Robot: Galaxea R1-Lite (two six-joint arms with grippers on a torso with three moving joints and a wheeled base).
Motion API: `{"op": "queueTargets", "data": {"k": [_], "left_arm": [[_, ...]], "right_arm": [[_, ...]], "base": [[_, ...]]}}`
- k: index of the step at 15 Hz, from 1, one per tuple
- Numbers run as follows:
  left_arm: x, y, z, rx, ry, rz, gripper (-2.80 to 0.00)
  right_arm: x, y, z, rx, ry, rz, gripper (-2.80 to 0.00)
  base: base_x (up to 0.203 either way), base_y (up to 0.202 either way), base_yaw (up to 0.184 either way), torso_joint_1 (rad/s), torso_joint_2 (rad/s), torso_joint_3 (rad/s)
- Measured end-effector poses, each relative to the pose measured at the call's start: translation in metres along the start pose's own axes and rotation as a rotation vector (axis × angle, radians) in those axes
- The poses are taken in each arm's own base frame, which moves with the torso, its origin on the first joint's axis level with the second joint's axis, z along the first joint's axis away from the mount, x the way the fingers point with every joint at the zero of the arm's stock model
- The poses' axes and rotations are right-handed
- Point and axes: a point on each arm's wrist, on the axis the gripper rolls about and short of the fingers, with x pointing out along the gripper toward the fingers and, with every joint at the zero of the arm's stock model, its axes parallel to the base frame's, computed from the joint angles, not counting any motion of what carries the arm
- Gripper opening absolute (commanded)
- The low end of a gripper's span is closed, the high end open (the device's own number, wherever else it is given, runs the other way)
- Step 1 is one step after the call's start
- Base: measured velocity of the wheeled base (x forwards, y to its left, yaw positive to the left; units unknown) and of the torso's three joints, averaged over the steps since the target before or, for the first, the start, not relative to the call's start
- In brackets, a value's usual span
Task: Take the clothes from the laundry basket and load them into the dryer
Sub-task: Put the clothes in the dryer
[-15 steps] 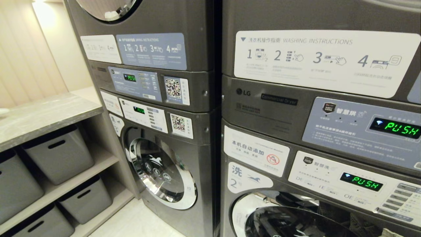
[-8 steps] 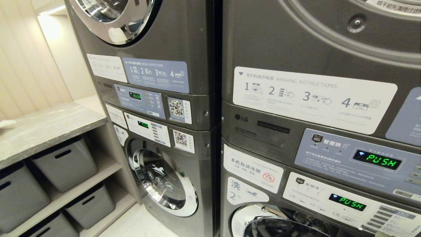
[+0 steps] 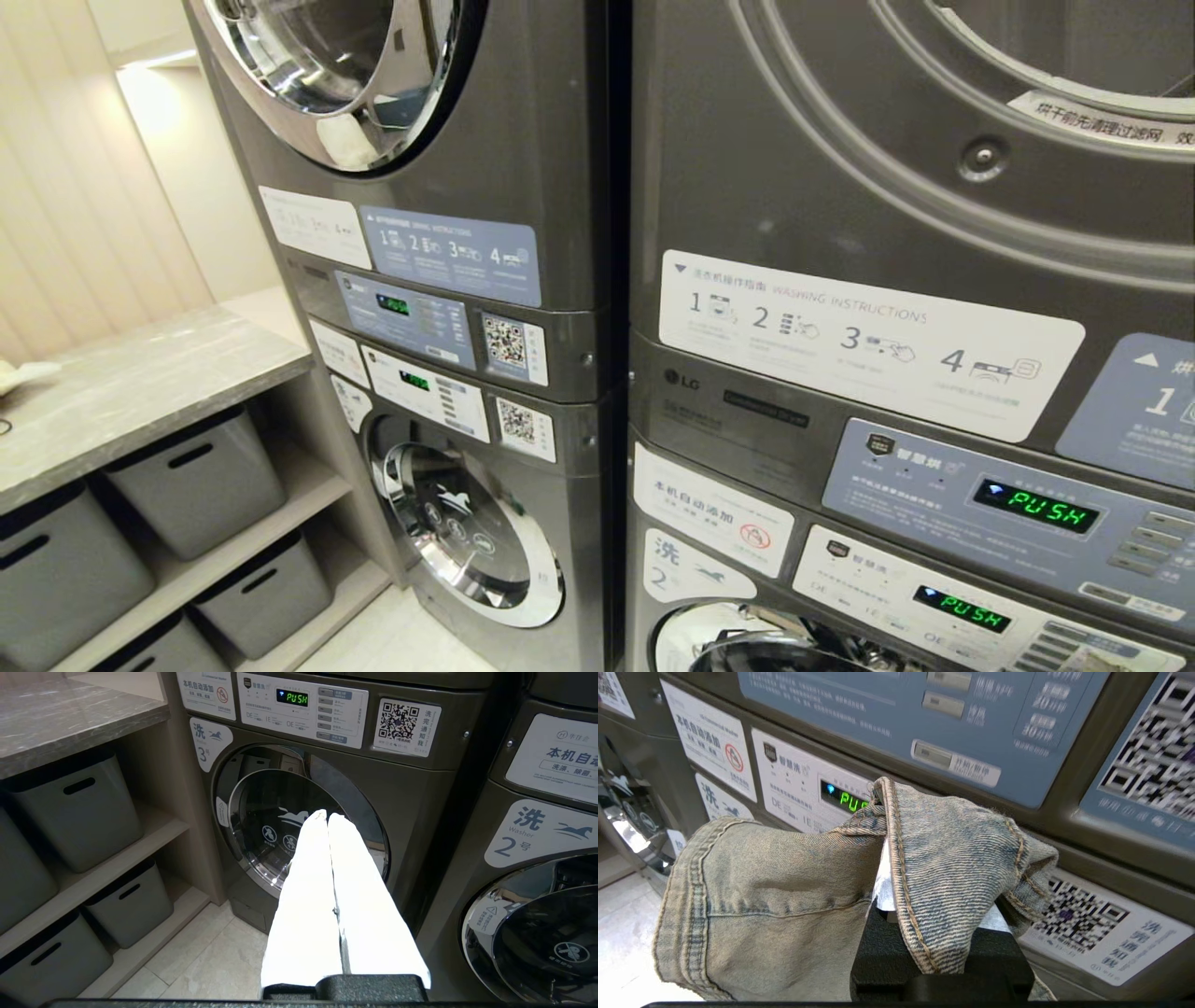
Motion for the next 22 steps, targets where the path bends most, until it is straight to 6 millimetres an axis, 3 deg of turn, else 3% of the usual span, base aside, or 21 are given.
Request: {"op": "queueTargets", "data": {"k": [22], "left_arm": [[0.0000,0.0000,0.0000,-0.001,0.000,0.000,-2.80]], "right_arm": [[0.0000,-0.0001,0.0000,0.002,0.000,0.000,-2.80]], "base": [[0.000,0.000,0.000,0.123,-0.26,-0.136]]}}
